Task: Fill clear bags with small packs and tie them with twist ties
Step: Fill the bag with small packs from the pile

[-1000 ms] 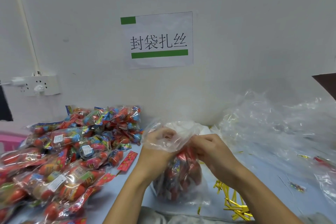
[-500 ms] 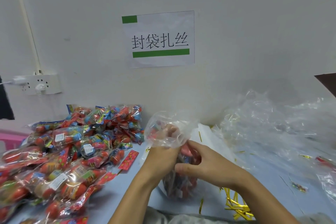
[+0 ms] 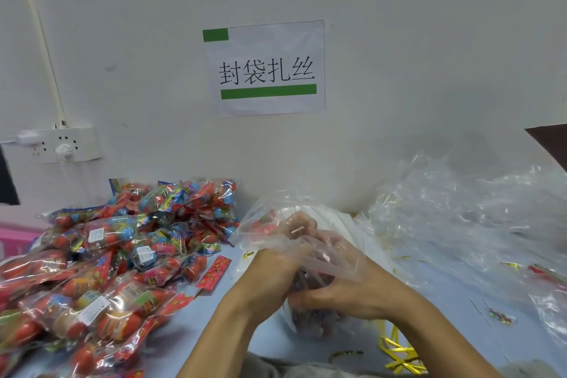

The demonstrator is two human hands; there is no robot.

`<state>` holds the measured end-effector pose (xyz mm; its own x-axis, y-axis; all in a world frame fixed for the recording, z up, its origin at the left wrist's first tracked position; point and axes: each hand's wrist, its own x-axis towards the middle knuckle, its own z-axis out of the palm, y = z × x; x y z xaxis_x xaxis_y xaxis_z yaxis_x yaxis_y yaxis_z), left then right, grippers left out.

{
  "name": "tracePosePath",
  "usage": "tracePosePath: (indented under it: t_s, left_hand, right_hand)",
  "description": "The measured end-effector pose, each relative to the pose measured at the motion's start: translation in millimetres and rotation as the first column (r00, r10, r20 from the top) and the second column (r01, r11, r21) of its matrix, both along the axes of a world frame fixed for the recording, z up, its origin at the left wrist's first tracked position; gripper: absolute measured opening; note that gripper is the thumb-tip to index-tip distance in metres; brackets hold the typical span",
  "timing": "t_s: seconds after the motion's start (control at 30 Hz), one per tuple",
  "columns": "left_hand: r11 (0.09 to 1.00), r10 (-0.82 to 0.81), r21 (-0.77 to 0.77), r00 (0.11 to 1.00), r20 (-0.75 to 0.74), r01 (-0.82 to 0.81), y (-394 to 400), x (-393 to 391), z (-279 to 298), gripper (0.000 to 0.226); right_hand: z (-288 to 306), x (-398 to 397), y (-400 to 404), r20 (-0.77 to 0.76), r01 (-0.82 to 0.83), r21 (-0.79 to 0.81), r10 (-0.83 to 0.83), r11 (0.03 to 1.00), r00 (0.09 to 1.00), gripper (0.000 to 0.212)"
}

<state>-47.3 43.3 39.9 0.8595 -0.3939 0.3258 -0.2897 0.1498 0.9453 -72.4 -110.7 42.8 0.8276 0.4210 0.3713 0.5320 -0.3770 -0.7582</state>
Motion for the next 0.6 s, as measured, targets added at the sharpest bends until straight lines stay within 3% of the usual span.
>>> tracePosePath:
  t_s: [0.07,0.13,0.27,0.33,0.4,0.5,0.6]
  left_hand:
    - [0.998,0.026,0.053,1.000,0.007,-0.027,0,-1,0,0.020]
    - [0.980,0.108,0.168,0.994,0.012,-0.109,-1,-6,-1,0.020]
    - [0.811,0.280,0.484,0.945,0.170,-0.328,-6,-18,8,0.024]
    - [0.804,0.230,0.460,0.910,0.346,-0.378,-8,-21,15,0.017]
    - [0.782,0.170,0.477,0.873,0.457,-0.402,-10,-26,19,0.019]
    - [0.810,0.177,0.431,0.866,0.468,-0.399,-11,-24,15,0.008]
    - [0.797,0.217,0.441,0.877,0.429,-0.413,-14,-18,7,0.018]
  right_hand:
    - [-1,-2,2,-0.024,-0.028,-0.048,0.027,0.998,0.999,0.028]
    - [-5,-1,6,-0.006,0.064,-0.119,-0.066,0.991,0.998,0.034]
    - [-13,4,11,-0.039,0.181,-0.191,-0.192,0.965,0.981,0.050]
    - [-13,4,14,-0.039,0.227,-0.250,-0.244,0.941,0.969,0.048]
    - [-12,2,17,0.012,0.272,-0.360,-0.287,0.893,0.958,0.063]
    - [-9,0,19,0.100,0.371,-0.506,-0.375,0.779,0.922,0.072]
    - [-5,-1,22,0.099,0.401,-0.579,-0.427,0.710,0.899,0.063]
